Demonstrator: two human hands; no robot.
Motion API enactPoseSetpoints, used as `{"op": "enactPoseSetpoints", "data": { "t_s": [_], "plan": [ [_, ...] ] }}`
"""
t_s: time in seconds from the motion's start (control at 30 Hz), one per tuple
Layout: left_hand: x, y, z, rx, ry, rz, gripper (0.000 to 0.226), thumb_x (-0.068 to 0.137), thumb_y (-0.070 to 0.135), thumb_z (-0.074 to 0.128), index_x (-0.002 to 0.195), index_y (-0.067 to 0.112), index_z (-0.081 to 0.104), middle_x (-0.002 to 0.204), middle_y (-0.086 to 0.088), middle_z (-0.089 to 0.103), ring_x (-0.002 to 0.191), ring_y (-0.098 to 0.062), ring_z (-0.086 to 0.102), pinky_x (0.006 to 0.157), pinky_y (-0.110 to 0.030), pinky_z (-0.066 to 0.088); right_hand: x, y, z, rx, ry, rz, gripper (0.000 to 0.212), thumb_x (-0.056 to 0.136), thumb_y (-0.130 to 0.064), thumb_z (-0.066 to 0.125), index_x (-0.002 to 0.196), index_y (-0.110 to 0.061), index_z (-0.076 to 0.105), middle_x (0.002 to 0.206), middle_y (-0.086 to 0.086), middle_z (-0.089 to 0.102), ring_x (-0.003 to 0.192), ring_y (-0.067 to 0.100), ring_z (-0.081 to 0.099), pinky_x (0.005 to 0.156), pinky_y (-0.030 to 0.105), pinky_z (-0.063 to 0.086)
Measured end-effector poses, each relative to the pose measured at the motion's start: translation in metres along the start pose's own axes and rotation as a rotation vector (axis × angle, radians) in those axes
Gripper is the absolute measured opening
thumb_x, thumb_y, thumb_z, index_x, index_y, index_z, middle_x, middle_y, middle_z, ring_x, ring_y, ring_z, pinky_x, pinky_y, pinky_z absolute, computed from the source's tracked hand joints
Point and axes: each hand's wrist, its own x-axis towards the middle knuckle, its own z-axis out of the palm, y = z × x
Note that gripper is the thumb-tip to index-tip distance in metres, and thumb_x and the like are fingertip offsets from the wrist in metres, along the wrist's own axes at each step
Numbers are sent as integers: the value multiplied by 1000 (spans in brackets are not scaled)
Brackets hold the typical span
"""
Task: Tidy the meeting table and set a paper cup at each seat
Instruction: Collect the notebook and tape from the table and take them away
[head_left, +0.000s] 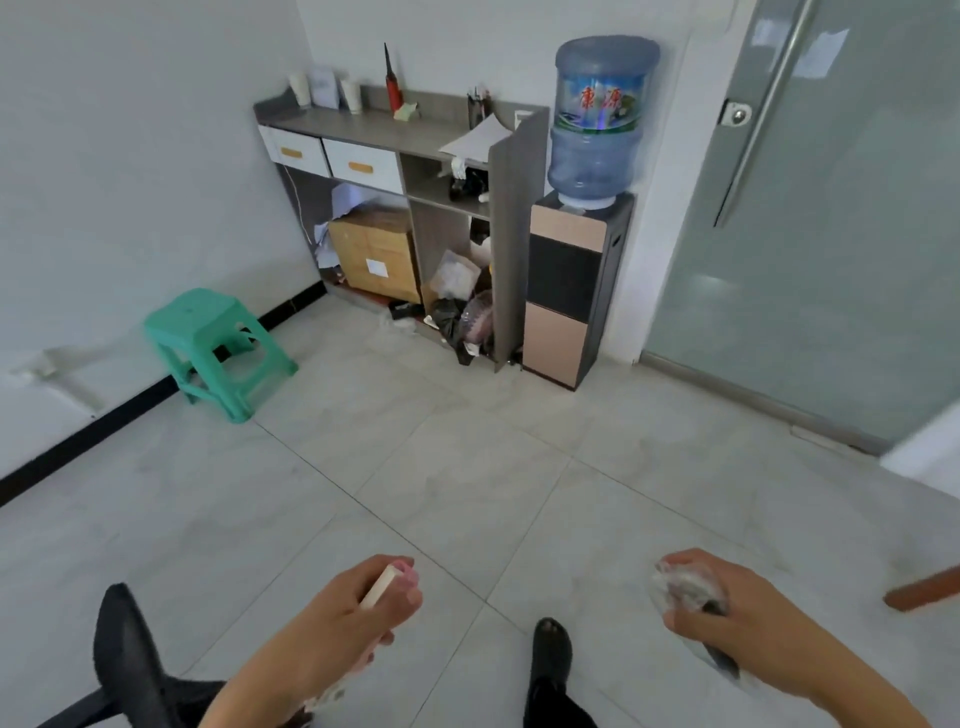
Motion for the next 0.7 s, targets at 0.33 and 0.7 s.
{"op": "enactPoseSetpoints", "data": {
  "t_s": [0.33, 0.7],
  "plan": [
    [146, 72, -139, -251, 317, -48, 28, 76, 44, 68, 102, 33, 67, 91, 2, 70, 76, -18, 68, 65, -31, 52, 267, -200, -80, -222, -151, -248, 30, 82, -38, 70, 106, -47, 54, 99, -9, 71, 85, 12, 70, 81, 33, 54],
    [317, 69, -334, -320, 399, -127, 31, 83, 42, 67, 110, 27, 63, 95, -11, 68, 73, -20, 67, 62, -30, 52, 501, -365, -42, -200, -244, -279, 35, 76, -44, 72, 108, -46, 58, 98, -11, 71, 85, 7, 68, 89, 38, 55]
  ]
}}
